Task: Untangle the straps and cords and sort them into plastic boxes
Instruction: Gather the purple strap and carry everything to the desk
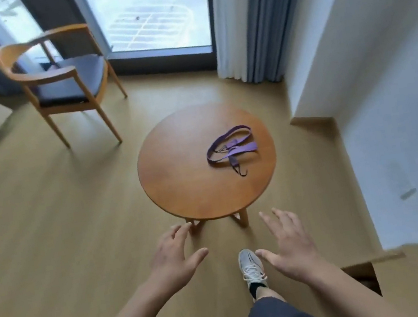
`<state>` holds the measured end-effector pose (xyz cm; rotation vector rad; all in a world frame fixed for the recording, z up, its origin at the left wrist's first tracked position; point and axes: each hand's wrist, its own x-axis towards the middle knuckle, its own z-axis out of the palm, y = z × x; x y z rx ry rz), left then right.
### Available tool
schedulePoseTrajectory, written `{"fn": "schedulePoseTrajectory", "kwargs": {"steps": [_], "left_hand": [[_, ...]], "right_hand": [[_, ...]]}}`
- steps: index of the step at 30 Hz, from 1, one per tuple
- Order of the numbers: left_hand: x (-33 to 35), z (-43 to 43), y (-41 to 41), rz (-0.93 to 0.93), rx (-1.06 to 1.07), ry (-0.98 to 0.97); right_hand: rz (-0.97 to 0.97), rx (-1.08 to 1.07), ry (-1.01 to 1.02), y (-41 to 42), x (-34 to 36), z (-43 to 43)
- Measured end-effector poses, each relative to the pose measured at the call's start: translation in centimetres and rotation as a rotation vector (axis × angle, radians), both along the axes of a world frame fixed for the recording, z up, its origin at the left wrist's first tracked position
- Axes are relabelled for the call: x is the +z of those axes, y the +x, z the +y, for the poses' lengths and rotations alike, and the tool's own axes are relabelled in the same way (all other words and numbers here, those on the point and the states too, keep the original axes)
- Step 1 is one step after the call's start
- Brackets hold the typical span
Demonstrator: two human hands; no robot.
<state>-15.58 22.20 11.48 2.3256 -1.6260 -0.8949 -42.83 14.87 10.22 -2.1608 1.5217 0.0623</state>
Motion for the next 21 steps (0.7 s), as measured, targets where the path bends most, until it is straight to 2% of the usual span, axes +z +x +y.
{"fn": "schedulePoseTrajectory", "kwargs": {"steps": [10, 17, 21], "left_hand": [[-0.1, -15.6, -1.2, 0.052, 0.129, 0.122], [-2.8, -20.4, 1.0, 0.067, 0.103, 0.171], [-5.0, -22.1, 3.5, 0.075, 0.053, 0.195]], "right_hand": [[0.147, 0.217, 0.155, 5.3, -4.3, -20.3], [0.166, 0.276, 0.294, 10.9, -9.7, -29.2], [0.188, 0.228, 0.381, 13.5, -12.9, -32.6]]}}
